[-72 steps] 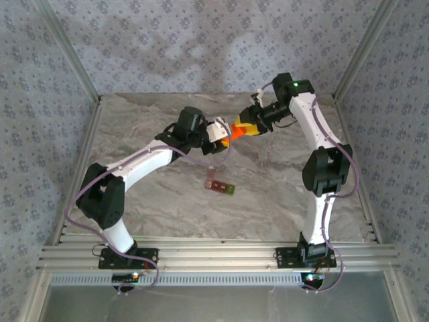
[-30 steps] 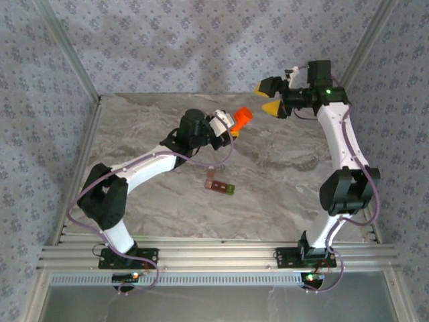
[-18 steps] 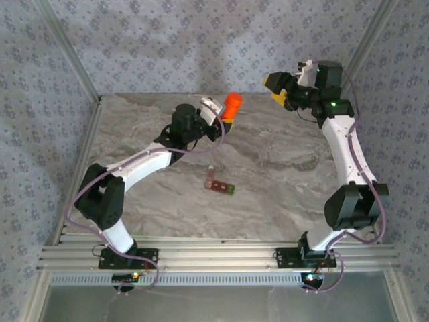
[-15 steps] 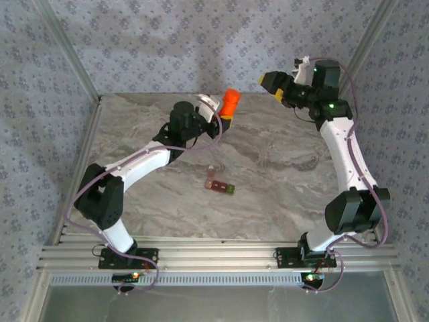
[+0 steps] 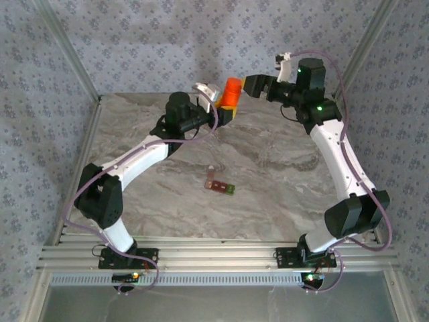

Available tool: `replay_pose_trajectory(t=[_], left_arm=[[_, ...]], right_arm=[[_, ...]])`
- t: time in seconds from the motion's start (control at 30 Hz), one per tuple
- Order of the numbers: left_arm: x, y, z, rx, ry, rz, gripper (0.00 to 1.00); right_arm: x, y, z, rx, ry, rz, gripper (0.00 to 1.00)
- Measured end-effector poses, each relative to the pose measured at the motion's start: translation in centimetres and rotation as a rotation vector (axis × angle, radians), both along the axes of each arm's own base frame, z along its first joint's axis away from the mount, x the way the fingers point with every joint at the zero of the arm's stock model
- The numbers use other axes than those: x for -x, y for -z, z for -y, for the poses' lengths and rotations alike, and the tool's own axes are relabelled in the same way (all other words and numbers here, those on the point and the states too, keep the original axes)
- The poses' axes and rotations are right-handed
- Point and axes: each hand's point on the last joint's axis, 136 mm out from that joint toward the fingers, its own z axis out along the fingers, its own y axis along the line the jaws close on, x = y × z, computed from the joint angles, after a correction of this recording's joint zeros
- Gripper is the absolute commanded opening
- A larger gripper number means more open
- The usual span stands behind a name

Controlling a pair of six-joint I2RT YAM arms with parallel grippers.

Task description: Sort the pills into containers

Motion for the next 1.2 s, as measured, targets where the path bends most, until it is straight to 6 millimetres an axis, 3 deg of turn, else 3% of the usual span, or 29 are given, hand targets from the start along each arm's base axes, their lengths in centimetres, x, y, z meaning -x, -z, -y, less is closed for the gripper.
replay_pose_trajectory(t=[0.13,0.37,0.6,0.7,0.93,1.2], left_arm=[[0.0,0.0,0.5,-0.002,0.029,-0.008,0.00],[0.1,0.5,1.0,-0.010,0.059,-0.034,0.00],[0.1,0.2,1.4,-0.007,0.081,-0.033,0.00],[0.0,0.4,1.6,-0.006,0.084,-0.043,0.00],[-0.1,0.8,1.9,-0.011,0.101,-0.055,0.00],[-0.1,0.9,1.9,-0.011,0.103,-0.060,0.00]], right_arm=[[-0.5,-0.6,-0.9,-0.012,-0.039,0.020,0.88],[-1.1,-0.3,-2.6,-0.020,-0.109,0.007,0.87],[-0.9,0.5,-3.1,-0.004,-0.141,-0.021,0.83],[-0.8,0.7,-3.1,0.002,-0.147,-0.030,0.79],[-1.2,1.6,-2.6,0.022,-0.134,-0.049,0.56],[-1.2,1.7,-2.5,0.025,-0.131,-0.051,0.45]])
